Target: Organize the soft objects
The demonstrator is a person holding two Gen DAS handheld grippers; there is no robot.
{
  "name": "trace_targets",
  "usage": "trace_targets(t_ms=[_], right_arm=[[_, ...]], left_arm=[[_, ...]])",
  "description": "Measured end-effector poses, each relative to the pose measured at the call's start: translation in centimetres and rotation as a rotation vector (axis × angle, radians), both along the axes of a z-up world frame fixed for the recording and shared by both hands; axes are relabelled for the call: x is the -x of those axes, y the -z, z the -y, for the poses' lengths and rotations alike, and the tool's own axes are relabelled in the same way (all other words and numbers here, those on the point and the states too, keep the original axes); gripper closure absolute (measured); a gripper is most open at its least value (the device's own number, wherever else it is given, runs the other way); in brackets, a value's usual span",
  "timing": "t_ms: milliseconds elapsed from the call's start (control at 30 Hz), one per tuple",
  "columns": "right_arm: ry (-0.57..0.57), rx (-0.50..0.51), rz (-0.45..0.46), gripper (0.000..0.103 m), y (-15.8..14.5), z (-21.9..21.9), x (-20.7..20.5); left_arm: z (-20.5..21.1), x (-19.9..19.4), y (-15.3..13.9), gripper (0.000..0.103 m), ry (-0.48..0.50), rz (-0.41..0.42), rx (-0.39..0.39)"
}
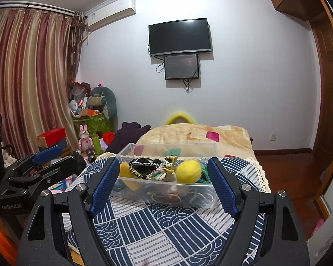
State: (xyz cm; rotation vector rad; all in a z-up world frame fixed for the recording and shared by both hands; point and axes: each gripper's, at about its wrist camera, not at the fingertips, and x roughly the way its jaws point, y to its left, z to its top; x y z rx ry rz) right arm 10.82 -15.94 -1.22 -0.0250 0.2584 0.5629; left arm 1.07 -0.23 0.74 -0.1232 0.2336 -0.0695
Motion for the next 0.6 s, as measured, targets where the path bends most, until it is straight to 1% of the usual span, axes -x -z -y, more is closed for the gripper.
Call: trace_targets(t_ms=[133, 233, 300, 600], right_arm=[[0.000, 0.001, 0.002, 0.024, -0.09, -0.07, 0.05], [0.001, 0.000, -0.001, 0.023, -0.03, -0.07, 0.02], [0.002, -0.001, -0.001, 0.021, -0.04, -0.07, 0.05], [0.003, -0.001, -0.004, 0.020, -0.01, -0.12, 0.07]], left_arm=[[-0.09, -0.09, 0.07, 0.001, -0.006, -0.005, 0.006], [-0.14, -0.20, 0.06, 0.001, -0.006, -0.010, 0.005], [-0.18, -0.25, 0.08, 0.001, 0.000, -0.013, 0.006], [-0.21, -0.32, 0.17, 0.001, 0.013, -0.020, 0.013]])
